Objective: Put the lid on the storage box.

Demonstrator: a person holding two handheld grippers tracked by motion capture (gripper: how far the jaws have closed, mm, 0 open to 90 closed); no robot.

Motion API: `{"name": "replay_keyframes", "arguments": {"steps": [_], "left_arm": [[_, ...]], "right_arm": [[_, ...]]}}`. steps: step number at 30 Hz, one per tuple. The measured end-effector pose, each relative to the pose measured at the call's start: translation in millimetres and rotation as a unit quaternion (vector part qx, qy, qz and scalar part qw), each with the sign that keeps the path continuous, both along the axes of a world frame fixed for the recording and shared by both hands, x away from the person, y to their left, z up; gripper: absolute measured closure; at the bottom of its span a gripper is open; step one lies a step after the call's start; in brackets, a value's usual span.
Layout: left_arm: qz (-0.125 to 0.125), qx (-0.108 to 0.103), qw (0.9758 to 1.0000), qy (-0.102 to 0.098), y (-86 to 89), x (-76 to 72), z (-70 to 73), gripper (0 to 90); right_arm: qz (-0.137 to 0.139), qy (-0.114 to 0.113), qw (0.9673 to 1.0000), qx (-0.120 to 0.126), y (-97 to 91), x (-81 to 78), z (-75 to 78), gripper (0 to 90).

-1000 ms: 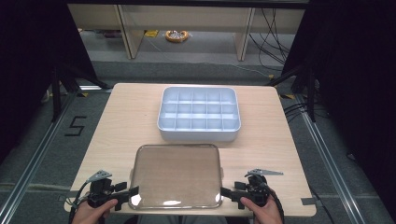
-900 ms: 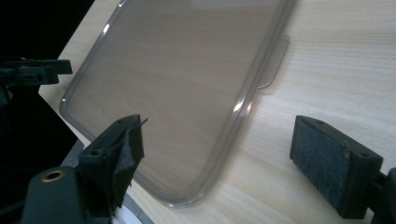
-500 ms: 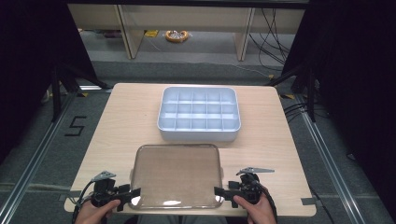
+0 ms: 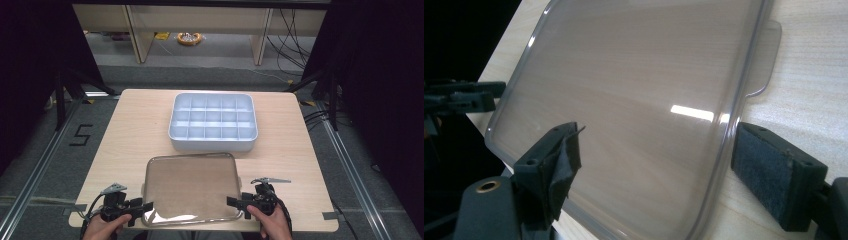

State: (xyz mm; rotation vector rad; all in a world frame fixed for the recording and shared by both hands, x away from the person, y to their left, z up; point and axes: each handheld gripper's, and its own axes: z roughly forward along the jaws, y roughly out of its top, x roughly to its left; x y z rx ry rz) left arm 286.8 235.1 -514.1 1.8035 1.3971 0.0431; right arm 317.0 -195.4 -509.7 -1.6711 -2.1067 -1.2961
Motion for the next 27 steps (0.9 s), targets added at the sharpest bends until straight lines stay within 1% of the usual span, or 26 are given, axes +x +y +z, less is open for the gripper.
{"name": "replay_keyframes", "arguments": {"steps": [1, 2, 4, 5, 7, 8, 9, 10, 11, 12, 13, 14, 15, 16, 17, 18, 19, 22, 23, 24, 25, 27], "left_arm": [[0.000, 0.000, 1.0000, 0.000, 0.0, 0.0, 0.0, 42.3], [-0.001, 0.001, 1.0000, 0.000, -0.1, -0.1, -0.1, 42.4], [-0.003, 0.009, 0.9999, -0.004, -0.3, -0.8, 0.2, 42.7], [-0.003, 0.009, 0.9999, -0.004, -0.3, -0.8, 0.2, 42.6], [-0.003, 0.012, 0.9999, -0.006, -0.5, -0.9, 0.3, 42.6], [-0.003, 0.012, 0.9999, -0.006, -0.5, -0.9, 0.3, 42.5], [-0.002, 0.014, 0.9999, -0.008, -0.4, -0.9, 0.3, 42.3], [-0.003, 0.013, 0.9999, -0.007, -0.2, -0.7, 0.2, 42.3], [-0.003, 0.013, 0.9999, -0.007, -0.2, -0.7, 0.2, 42.4], [-0.003, 0.014, 0.9999, -0.009, -0.2, -0.6, 0.1, 42.5], [-0.003, 0.014, 0.9999, -0.009, -0.2, -0.6, 0.1, 42.6], [-0.009, 0.024, 0.9996, -0.010, 0.2, -0.5, 0.0, 43.0], [-0.004, 0.015, 0.9998, -0.013, -1.8, -0.8, -0.3, 43.4], [-0.005, 0.018, 0.9997, -0.014, -2.3, -1.0, -0.2, 43.4], [-0.013, 0.029, 0.9994, -0.016, -0.9, -1.1, 0.0, 43.3], [-0.017, 0.031, 0.9992, -0.016, -0.3, -1.1, 0.1, 43.2], [-0.017, 0.030, 0.9993, -0.015, 0.0, -1.0, 0.1, 43.2], [-0.021, 0.033, 0.9991, -0.017, 0.5, -1.0, 0.1, 42.9], [-0.013, 0.024, 0.9995, -0.018, -1.2, -1.1, -0.4, 42.6], [-0.017, 0.024, 0.9994, -0.018, -0.5, -1.2, -0.4, 42.0], [-0.010, 0.014, 0.9997, -0.017, -1.7, -1.1, -0.7, 40.9], [-0.011, 0.003, 0.9998, -0.015, -2.3, -0.5, -1.1, 36.6]], "right_arm": [[0.000, 0.000, 1.0000, 0.000, 0.0, 0.0, 0.0, 20.4], [-0.008, 0.005, 0.9999, 0.013, -2.7, -0.4, -2.2, 19.8], [-0.023, 0.010, 0.9991, 0.033, -5.1, -2.9, -4.4, 19.8], [-0.028, 0.017, 0.9986, 0.043, -6.3, -4.6, -4.8, 20.8], [-0.036, 0.021, 0.9980, 0.048, -8.8, -7.2, -5.9, 25.5], [-0.036, 0.021, 0.9980, 0.048, -8.8, -7.2, -5.9, 25.5], [-0.047, 0.039, 0.9962, 0.062, -10.6, -9.7, -5.5, 27.4], [-0.048, 0.046, 0.9952, 0.072, -12.6, -10.6, -5.9, 30.3], [-0.052, 0.041, 0.9952, 0.073, -14.2, -10.3, -9.3, 34.4], [-0.063, 0.072, 0.9906, 0.098, -14.5, -13.3, -7.2, 38.9], [-0.061, 0.089, 0.9885, 0.106, -15.5, -14.2, -7.4, 42.4], [-0.050, 0.070, 0.9908, 0.104, -16.5, -13.5, -12.0, 47.8], [-0.051, 0.052, 0.9925, 0.098, -15.5, -13.7, -13.6, 51.7], [-0.049, 0.044, 0.9948, 0.077, -12.6, -14.2, -9.9, 52.6], [-0.032, 0.022, 0.9977, 0.056, -11.3, -14.1, -7.7, 54.3], [-0.026, 0.015, 0.9985, 0.047, -9.9, -15.3, -5.0, 59.4], [-0.017, 0.004, 0.9989, 0.044, -8.6, -16.2, -3.8, 59.3], [0.002, -0.013, 0.9992, 0.039, -7.0, -19.6, 1.4, 58.9], [0.008, -0.021, 0.9990, 0.039, -6.6, -20.8, 3.2, 58.8], [0.016, -0.030, 0.9988, 0.034, -7.1, -22.4, 5.7, 58.7], [0.023, -0.041, 0.9983, 0.033, -7.1, -23.6, 8.3, 58.8], [0.040, -0.069, 0.9963, 0.032, -8.3, -25.6, 12.4, 59.2]]}}
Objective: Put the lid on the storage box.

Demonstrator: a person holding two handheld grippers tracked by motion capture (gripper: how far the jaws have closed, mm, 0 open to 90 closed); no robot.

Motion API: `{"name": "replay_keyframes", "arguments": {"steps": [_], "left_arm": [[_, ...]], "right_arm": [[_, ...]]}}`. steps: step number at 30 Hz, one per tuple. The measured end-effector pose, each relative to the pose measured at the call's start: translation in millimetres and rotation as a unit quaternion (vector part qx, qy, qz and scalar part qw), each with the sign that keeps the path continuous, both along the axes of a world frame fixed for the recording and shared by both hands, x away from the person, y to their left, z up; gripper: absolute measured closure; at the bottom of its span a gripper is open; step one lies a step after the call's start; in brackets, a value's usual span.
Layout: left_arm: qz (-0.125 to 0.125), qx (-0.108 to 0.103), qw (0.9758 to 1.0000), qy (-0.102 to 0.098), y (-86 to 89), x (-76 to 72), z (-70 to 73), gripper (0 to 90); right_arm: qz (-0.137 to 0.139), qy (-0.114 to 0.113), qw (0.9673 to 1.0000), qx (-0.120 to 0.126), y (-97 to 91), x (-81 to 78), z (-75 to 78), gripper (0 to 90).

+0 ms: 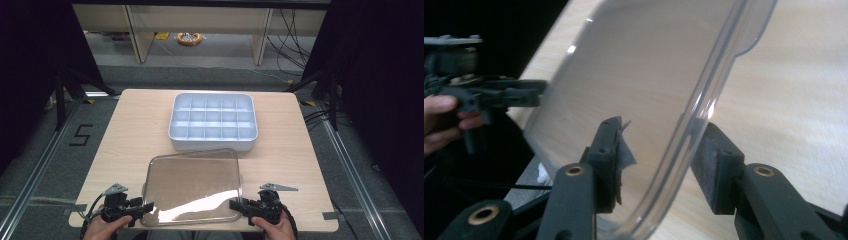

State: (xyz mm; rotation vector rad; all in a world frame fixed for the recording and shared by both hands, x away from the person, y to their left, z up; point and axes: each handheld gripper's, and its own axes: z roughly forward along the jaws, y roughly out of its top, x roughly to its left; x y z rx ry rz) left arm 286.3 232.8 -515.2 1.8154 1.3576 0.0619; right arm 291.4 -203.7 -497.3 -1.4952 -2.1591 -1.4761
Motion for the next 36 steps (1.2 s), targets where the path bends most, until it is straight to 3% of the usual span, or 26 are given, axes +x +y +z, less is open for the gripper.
{"name": "replay_keyframes", "arguments": {"steps": [2, 8, 9, 10, 11, 12, 13, 15, 16, 17, 18, 20, 23, 24, 25, 26, 27, 32, 33, 35, 36], "left_arm": [[-0.003, 0.001, 1.0000, -0.001, 0.2, 0.0, 0.0, 34.1], [0.005, -0.011, 0.9999, 0.000, 2.2, 2.5, -1.0, 26.6], [0.009, -0.015, 0.9999, 0.000, 2.2, 3.1, -1.2, 25.7], [0.009, -0.018, 0.9998, 0.004, 3.4, 3.9, -1.1, 25.1], [0.006, -0.027, 0.9996, 0.007, 3.9, 5.0, -1.5, 23.5], [0.003, -0.032, 0.9995, 0.008, 5.3, 6.0, -1.9, 23.1], [0.003, -0.043, 0.9990, 0.013, 5.8, 7.3, -2.0, 22.9], [0.010, -0.060, 0.9978, 0.026, 7.4, 9.5, -2.2, 24.1], [0.009, -0.060, 0.9978, 0.028, 7.8, 9.6, -2.3, 25.1], [0.009, -0.053, 0.9983, 0.023, 8.0, 9.2, -2.3, 27.4], [0.014, -0.053, 0.9981, 0.026, 8.8, 8.8, -2.0, 31.7], [0.015, -0.065, 0.9973, 0.031, 10.5, 8.6, -1.9, 37.6], [0.018, -0.071, 0.9971, 0.019, 11.0, 7.6, 1.0, 47.1], [0.016, -0.069, 0.9975, -0.004, 11.4, 6.0, 5.5, 49.7], [0.015, -0.064, 0.9978, -0.012, 11.0, 4.8, 8.1, 51.1], [0.014, -0.058, 0.9980, -0.021, 11.2, 3.8, 10.2, 52.2], [0.020, -0.060, 0.9977, -0.027, 10.2, 2.7, 11.6, 53.3], [0.019, -0.054, 0.9977, -0.038, 9.4, -0.7, 18.0, 57.8], [0.018, -0.041, 0.9977, -0.051, 5.7, -1.9, 21.5, 58.0], [0.019, -0.038, 0.9975, -0.056, 3.9, -2.1, 22.8, 58.0], [0.020, -0.035, 0.9975, -0.058, 2.7, -2.2, 24.4, 58.1]], "right_arm": [[0.011, -0.026, 0.9996, -0.004, 0.2, -2.3, 4.7, 59.2], [0.034, -0.034, 0.9988, 0.005, 1.7, -6.8, 12.4, 61.5], [0.039, -0.052, 0.9979, -0.008, 0.9, -6.1, 12.6, 61.8], [0.042, -0.050, 0.9979, -0.002, 1.7, -5.8, 12.2, 62.2], [0.044, -0.035, 0.9983, 0.011, 2.9, -9.5, 16.0, 62.7], [0.053, -0.061, 0.9967, 0.005, 2.6, -6.8, 14.1, 63.6], [0.056, -0.055, 0.9969, 0.008, 3.7, -9.2, 15.7, 64.1], [0.065, -0.071, 0.9953, -0.004, 4.6, -8.6, 15.2, 64.9], [0.063, -0.056, 0.9964, 0.002, 7.1, -11.1, 16.6, 65.0], [0.064, -0.074, 0.9949, -0.023, 5.6, -9.4, 15.4, 65.1], [0.066, -0.061, 0.9960, -0.008, 6.3, -9.0, 14.8, 65.1], [0.048, -0.041, 0.9979, -0.012, 4.5, -9.3, 14.9, 65.1], [0.041, -0.041, 0.9980, -0.024, 1.4, -6.4, 11.6, 65.1], [0.030, -0.025, 0.9987, -0.033, 2.0, -7.5, 11.8, 65.1], [0.030, -0.037, 0.9972, -0.057, 0.9, -5.9, 11.3, 65.2], [0.028, -0.020, 0.9980, -0.053, 3.6, -7.4, 12.0, 65.3], [0.027, -0.024, 0.9973, -0.065, 4.8, -7.3, 11.9, 65.2], [0.028, -0.031, 0.9943, -0.098, 7.1, -6.4, 12.4, 65.2], [0.023, -0.034, 0.9929, -0.112, 7.1, -5.4, 13.1, 65.5], [0.018, -0.032, 0.9932, -0.110, 6.9, -4.7, 12.9, 65.5], [0.012, -0.036, 0.9917, -0.123, 6.3, -3.3, 13.3, 65.2]]}}
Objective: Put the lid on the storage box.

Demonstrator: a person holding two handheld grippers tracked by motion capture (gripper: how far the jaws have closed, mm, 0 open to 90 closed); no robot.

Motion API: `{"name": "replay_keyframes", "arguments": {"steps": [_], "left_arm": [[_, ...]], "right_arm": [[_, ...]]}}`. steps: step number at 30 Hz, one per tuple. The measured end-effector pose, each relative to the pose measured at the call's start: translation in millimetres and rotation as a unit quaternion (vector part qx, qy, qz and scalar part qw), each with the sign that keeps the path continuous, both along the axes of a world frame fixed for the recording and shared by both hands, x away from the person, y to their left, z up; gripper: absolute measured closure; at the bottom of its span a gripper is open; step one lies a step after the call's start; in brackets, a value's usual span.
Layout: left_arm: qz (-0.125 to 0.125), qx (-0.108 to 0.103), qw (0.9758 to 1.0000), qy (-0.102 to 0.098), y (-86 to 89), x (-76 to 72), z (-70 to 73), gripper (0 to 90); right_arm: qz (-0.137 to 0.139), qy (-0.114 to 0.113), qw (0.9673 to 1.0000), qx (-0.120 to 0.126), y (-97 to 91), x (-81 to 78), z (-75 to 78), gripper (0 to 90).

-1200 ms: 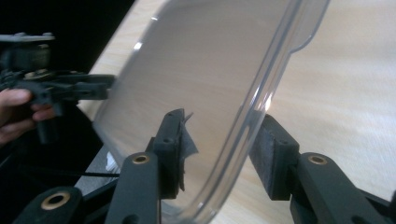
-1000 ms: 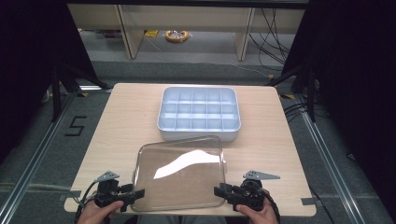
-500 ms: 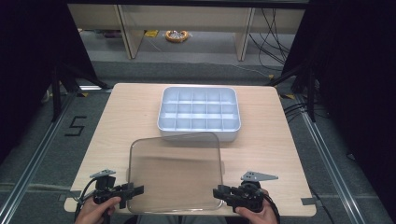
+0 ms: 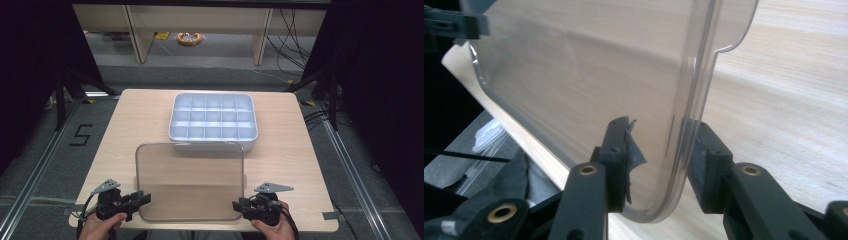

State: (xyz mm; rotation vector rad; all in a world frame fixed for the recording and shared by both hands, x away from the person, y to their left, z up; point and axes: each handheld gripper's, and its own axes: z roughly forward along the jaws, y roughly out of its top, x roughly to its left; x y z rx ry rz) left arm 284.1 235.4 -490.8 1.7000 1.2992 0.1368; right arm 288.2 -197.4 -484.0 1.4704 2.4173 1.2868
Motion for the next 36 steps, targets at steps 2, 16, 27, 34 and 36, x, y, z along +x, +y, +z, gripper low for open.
{"name": "replay_keyframes", "arguments": {"steps": [2, 16, 27, 34, 36], "left_arm": [[0.003, -0.003, 1.0000, 0.001, -1.1, 1.6, 2.1, 59.1], [0.023, 0.011, 0.9976, -0.065, -39.8, 83.0, 70.8, 58.5], [0.042, 0.021, 0.9957, -0.079, -62.4, 147.9, 99.2, 56.2], [0.049, 0.014, 0.9963, -0.069, -69.3, 170.8, 101.6, 56.0], [0.050, 0.011, 0.9963, -0.069, -70.0, 173.1, 100.9, 55.8]], "right_arm": [[-0.010, 0.000, 0.9999, 0.012, -1.8, 4.1, 1.9, 64.2], [-0.075, -0.075, 0.9942, 0.016, -20.1, 76.8, 60.8, 57.6], [-0.116, -0.090, 0.9890, 0.021, -28.2, 139.7, 82.8, 53.6], [-0.128, -0.091, 0.9875, 0.013, -34.4, 164.0, 87.4, 52.3], [-0.127, -0.094, 0.9874, 0.017, -34.9, 166.2, 87.4, 52.3]]}}
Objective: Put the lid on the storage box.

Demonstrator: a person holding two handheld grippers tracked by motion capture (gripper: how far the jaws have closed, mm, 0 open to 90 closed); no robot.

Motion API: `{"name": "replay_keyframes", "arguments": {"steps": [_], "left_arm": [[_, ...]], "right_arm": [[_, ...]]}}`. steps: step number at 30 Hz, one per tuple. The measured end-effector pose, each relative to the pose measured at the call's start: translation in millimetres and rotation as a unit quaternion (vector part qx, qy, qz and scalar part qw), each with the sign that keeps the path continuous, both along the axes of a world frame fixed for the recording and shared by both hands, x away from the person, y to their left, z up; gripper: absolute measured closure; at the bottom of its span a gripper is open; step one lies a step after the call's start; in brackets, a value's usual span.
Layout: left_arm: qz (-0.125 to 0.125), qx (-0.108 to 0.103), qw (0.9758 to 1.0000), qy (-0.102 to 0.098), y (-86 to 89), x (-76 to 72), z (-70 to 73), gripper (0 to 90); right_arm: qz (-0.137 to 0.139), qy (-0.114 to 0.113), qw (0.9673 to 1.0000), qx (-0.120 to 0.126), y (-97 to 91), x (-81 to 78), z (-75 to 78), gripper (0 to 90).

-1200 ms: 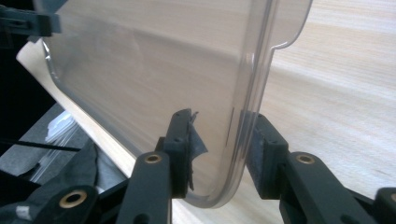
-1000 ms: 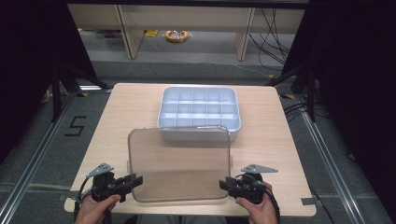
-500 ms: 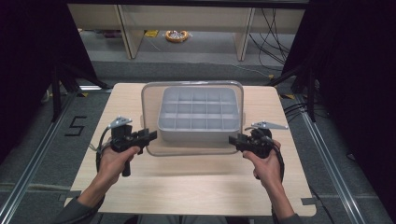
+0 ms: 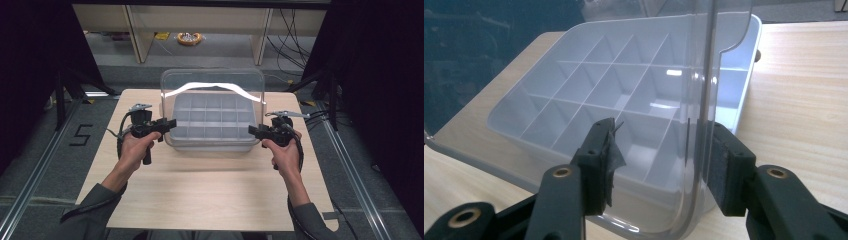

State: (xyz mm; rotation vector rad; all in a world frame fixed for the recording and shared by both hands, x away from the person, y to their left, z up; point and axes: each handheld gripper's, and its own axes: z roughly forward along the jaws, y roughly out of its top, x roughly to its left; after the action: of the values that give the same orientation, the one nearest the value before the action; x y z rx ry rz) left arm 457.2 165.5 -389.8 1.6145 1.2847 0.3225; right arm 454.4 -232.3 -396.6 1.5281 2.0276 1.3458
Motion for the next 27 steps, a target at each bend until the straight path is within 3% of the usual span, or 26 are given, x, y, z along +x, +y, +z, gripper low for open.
{"name": "replay_keyframes", "arguments": {"steps": [1, 4, 14, 15, 17, 18, 21, 23, 24, 27], "left_arm": [[0.001, -0.004, 1.0000, 0.004, -1.1, 4.1, -1.3, 55.7], [0.004, -0.007, 0.9999, 0.008, -2.7, 9.8, -3.1, 55.6], [0.009, -0.008, 0.9997, 0.020, -4.5, 28.6, -9.9, 54.1], [0.012, -0.007, 0.9997, 0.022, -4.7, 30.4, -10.2, 53.9], [0.014, -0.006, 0.9995, 0.027, -5.5, 34.3, -11.0, 53.5], [0.014, -0.006, 0.9995, 0.027, -5.5, 34.3, -11.0, 53.2], [0.016, -0.003, 0.9994, 0.032, -5.8, 39.9, -12.5, 52.7], [0.020, -0.004, 0.9991, 0.036, -5.5, 43.2, -14.1, 52.2], [0.021, -0.006, 0.9990, 0.039, -5.6, 44.8, -15.0, 52.2], [0.026, -0.010, 0.9986, 0.046, -4.2, 49.0, -17.8, 51.9]], "right_arm": [[-0.013, 0.013, 0.9998, 0.012, 2.0, 1.5, 1.5, 52.1], [-0.007, 0.004, 1.0000, -0.004, -1.7, 8.5, 0.3, 51.9], [-0.018, 0.015, 0.9997, -0.003, -0.9, 19.9, -9.6, 51.7], [-0.023, 0.023, 0.9994, 0.006, 0.6, 19.9, -9.9, 51.7], [-0.018, 0.017, 0.9997, 0.001, -0.6, 22.5, -12.2, 51.6], [-0.032, 0.033, 0.9989, 0.012, 2.7, 21.5, -11.6, 51.6], [-0.028, 0.025, 0.9993, 0.003, 1.5, 26.2, -15.3, 51.6], [-0.035, 0.037, 0.9987, 0.011, 3.4, 25.7, -15.0, 51.5], [-0.026, 0.025, 0.9994, -0.001, 1.6, 28.4, -16.9, 51.4], [-0.034, 0.044, 0.9983, 0.017, 5.5, 28.7, -17.9, 51.3]]}}
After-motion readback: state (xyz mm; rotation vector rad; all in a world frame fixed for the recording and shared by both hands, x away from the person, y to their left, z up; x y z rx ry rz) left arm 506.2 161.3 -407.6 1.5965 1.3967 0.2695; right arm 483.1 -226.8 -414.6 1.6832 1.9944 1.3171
